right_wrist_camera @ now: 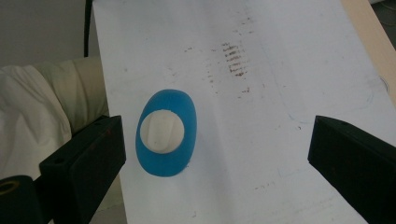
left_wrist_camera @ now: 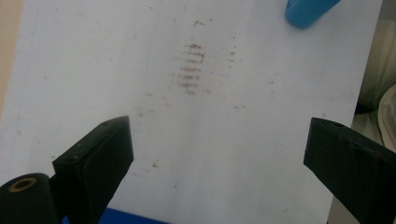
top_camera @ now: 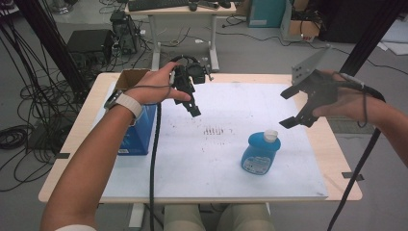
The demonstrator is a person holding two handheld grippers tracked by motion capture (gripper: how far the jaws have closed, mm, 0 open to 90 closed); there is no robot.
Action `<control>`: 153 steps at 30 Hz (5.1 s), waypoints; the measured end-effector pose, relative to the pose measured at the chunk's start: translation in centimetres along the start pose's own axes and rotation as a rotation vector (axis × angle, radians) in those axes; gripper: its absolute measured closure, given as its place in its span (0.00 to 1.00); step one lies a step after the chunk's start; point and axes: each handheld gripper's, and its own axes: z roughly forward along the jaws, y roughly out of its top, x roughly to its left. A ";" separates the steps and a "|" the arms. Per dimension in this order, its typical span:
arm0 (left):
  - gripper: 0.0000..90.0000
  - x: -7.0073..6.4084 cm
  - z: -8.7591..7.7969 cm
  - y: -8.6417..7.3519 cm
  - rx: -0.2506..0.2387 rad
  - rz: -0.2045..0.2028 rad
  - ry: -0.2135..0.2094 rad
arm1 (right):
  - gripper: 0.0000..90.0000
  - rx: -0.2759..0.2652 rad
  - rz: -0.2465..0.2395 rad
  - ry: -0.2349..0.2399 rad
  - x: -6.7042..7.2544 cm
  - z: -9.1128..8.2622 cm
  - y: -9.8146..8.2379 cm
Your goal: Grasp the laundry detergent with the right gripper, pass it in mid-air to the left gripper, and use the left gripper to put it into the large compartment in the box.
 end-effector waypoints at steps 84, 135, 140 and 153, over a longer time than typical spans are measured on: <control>0.10 -0.2 0.6 0.0 -0.004 0.002 0.001 | 0.04 -0.180 0.183 -0.071 5.2 7.1 -10.8; 0.10 -0.1 0.9 -0.2 -0.005 -0.002 -0.005 | 0.07 -0.286 0.201 -0.065 5.3 8.8 -12.5; 0.10 -0.1 0.9 -0.2 -0.006 -0.004 -0.004 | 0.07 -0.280 0.218 -0.064 5.5 8.8 -12.6; 0.10 -0.1 0.9 -0.2 -0.005 -0.006 -0.005 | 0.07 -0.282 0.220 -0.063 5.5 8.8 -12.7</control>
